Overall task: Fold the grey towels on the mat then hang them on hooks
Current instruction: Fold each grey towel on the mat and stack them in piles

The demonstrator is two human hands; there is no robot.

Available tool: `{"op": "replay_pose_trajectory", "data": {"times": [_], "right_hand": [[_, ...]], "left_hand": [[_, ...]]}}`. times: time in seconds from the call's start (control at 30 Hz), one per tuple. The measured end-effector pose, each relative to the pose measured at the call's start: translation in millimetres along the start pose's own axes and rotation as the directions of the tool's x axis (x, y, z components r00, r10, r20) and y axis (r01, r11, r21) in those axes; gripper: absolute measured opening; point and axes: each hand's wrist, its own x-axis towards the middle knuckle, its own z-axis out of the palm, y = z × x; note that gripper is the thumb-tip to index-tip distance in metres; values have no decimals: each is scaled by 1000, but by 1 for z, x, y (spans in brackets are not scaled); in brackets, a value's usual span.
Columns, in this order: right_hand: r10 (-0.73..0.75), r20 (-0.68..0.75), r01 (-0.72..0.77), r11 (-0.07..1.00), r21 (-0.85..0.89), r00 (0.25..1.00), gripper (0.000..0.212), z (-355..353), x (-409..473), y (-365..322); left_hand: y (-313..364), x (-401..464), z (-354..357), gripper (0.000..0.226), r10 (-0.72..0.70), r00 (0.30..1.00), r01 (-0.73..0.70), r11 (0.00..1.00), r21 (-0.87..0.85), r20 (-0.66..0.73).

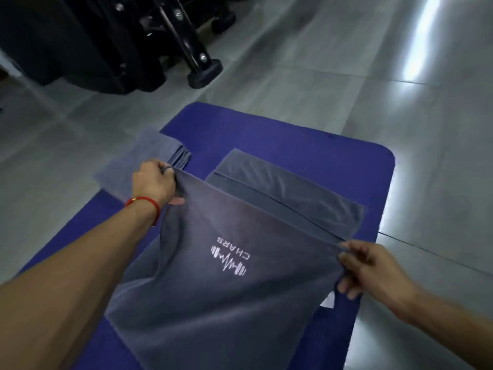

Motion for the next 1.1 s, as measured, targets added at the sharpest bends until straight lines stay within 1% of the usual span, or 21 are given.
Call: {"op": "replay_pose_trajectory", "data": {"times": [0.07,0.1,0.17,0.2,0.27,0.33,0.37,0.43,0.5,0.6,0.63,0.7,0.83,0.93,1.03,1.1], "right_hand": [[-21,-129,26,999,40,991,19,-4,22,-3],[-28,-204,37,998,43,979,20,-10,34,-8],[-47,-334,61,998,30,941,19,-24,57,-15],[-64,-390,67,998,-5,919,18,-31,67,-17],[-159,-469,72,978,-197,869,16,-45,85,-18],[-241,-472,53,925,-377,848,14,-51,97,-14],[-269,-459,64,908,-414,847,14,-50,103,-8],[-312,-448,106,897,-428,838,10,-43,111,6],[-357,-480,138,891,-432,802,8,-32,113,20],[-436,-517,161,856,-492,737,23,-19,114,36],[-447,-516,164,849,-503,731,29,-17,115,40],[-430,-514,146,853,-502,742,35,-17,118,46],[-452,-490,171,840,-515,745,36,-17,122,52],[-465,-494,194,842,-503,734,31,-19,123,53],[-492,-490,225,832,-507,719,26,-19,120,48],[-491,-468,244,835,-493,735,20,-21,117,44]], "left_hand": [[16,27,22,18,14,1000,-14,998,60,5],[26,38,32,18,31,999,-32,994,103,9],[48,57,51,15,73,997,-72,990,121,1],[59,65,60,13,98,995,-96,988,125,-8],[78,77,80,15,142,990,-139,979,147,-8],[87,88,101,17,156,988,-156,973,171,13],[90,91,111,17,143,989,-146,973,179,29],[91,98,130,19,95,993,-107,973,202,69],[89,102,146,20,33,994,-57,973,225,108],[87,105,168,19,17,977,-65,974,219,213],[86,106,173,19,21,970,-76,971,225,241],[83,107,180,19,16,965,-77,972,223,262],[80,110,179,9,51,964,-104,976,193,259],[78,109,169,10,63,956,-109,983,147,288],[79,103,148,14,115,961,-149,982,117,253],[79,97,127,14,164,954,-197,974,111,252]]}}
